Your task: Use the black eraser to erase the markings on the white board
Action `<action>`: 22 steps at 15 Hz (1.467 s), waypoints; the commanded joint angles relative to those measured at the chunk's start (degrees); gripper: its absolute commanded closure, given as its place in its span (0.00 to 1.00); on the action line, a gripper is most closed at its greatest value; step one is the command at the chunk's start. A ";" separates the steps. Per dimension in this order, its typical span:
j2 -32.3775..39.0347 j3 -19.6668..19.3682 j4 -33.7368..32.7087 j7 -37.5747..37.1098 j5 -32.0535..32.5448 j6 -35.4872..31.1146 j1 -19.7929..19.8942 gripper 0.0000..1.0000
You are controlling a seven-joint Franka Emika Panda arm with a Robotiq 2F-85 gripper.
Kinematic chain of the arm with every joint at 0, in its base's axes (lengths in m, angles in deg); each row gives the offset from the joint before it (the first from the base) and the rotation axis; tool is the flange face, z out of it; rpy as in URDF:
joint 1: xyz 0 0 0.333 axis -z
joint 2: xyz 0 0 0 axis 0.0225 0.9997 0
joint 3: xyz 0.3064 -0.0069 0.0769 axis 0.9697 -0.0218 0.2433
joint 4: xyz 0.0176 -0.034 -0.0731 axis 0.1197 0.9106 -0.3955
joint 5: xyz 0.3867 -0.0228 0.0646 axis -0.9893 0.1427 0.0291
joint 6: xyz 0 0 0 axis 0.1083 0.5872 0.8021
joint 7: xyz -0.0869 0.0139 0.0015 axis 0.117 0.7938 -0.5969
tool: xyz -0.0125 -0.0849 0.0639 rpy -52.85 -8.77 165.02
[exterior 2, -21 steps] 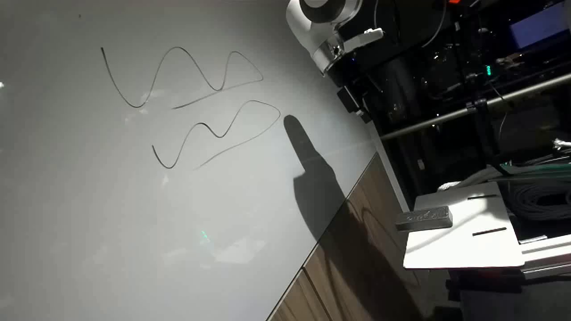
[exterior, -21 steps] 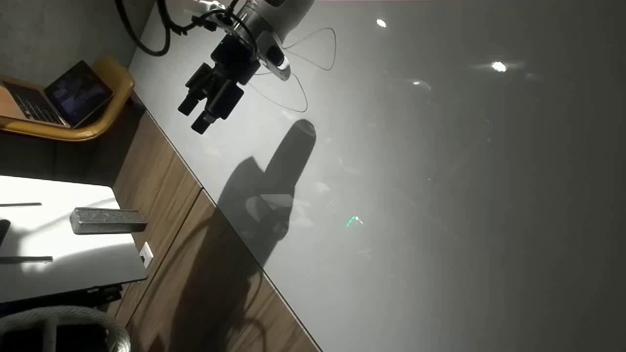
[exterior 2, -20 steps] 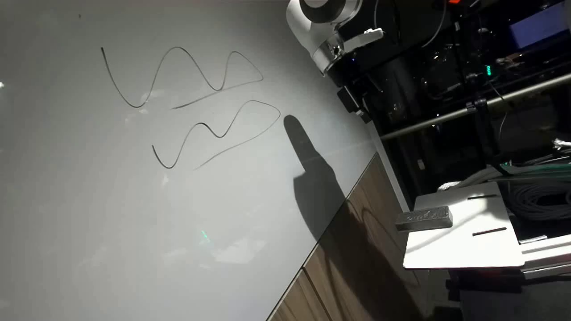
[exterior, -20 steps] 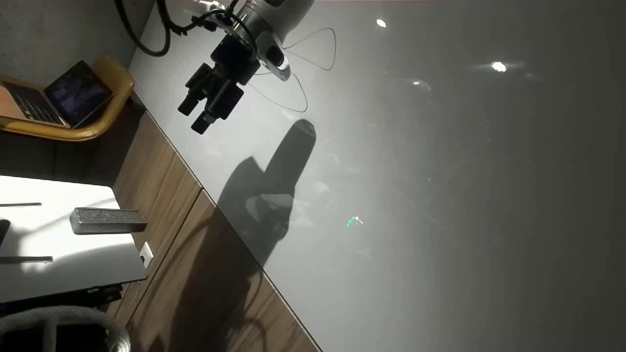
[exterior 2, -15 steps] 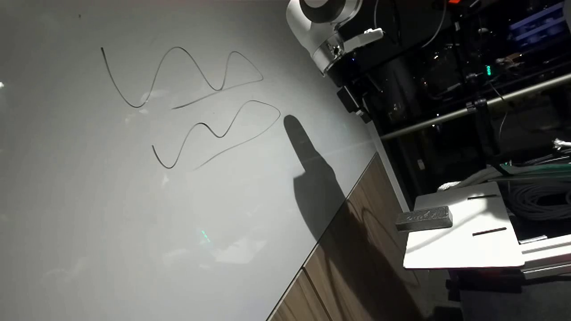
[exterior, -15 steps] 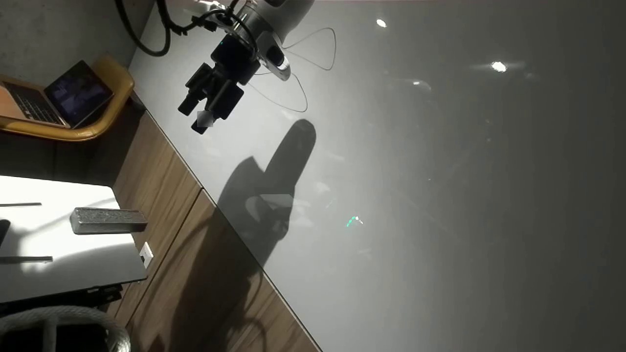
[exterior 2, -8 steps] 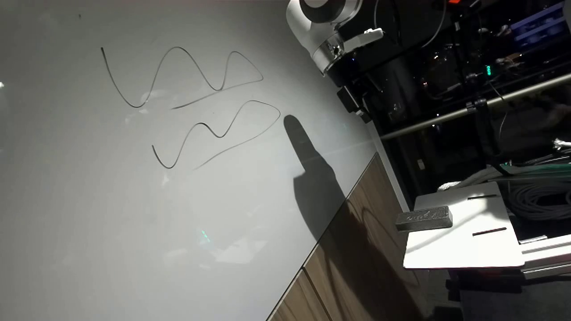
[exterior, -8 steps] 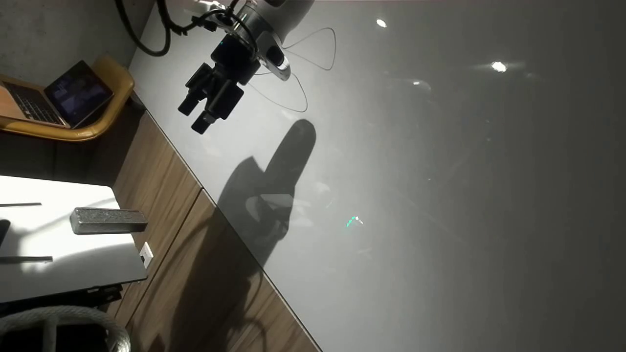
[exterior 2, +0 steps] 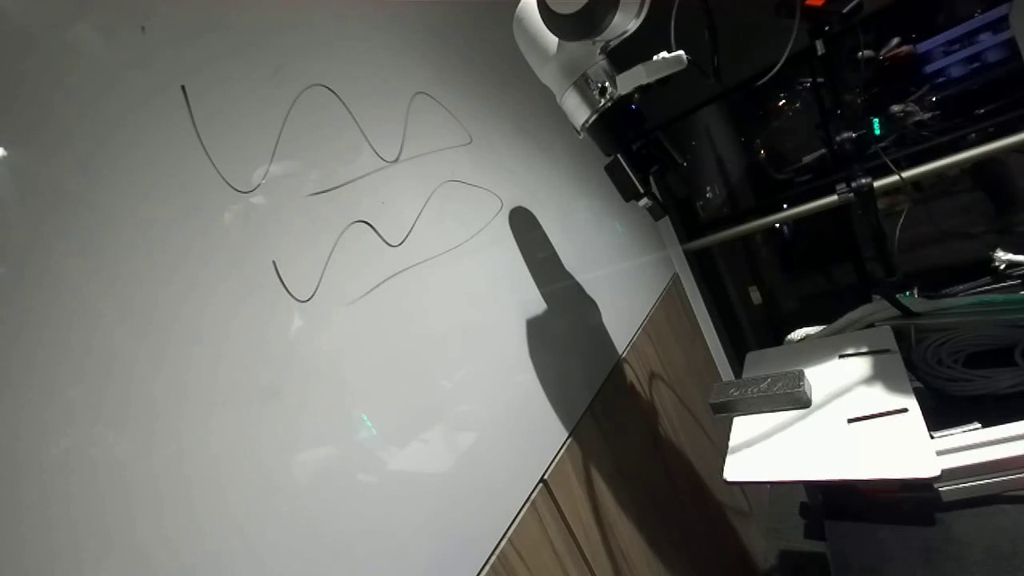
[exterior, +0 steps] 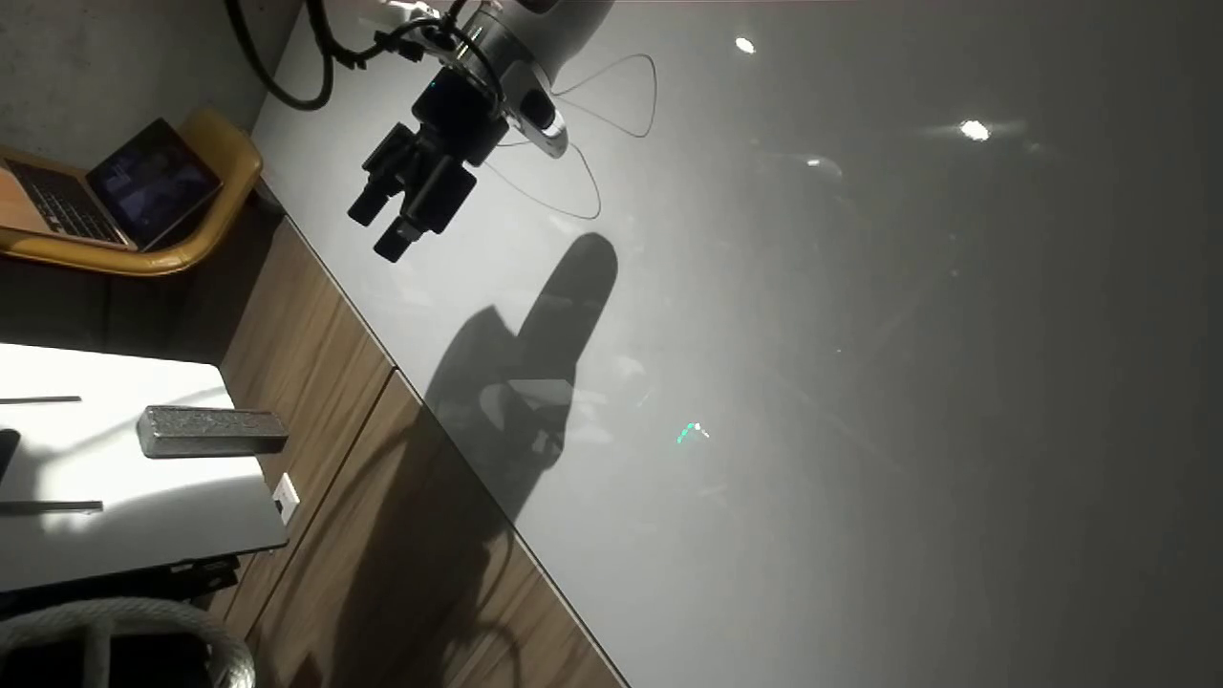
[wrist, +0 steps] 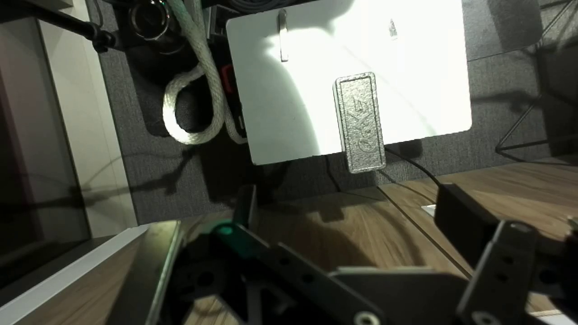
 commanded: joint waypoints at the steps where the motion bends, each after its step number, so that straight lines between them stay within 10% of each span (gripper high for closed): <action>1: 0.02 -0.31 -0.08 -0.05 0.07 0.10 -0.33 0.00; 5: 0.02 -0.31 -0.08 -0.05 0.07 0.10 -0.33 0.00; 14: -2.10 2.85 15.29 -3.71 3.42 -23.83 -1.65 0.00; 22: -13.33 6.26 25.67 -8.93 3.80 -22.17 -3.09 0.00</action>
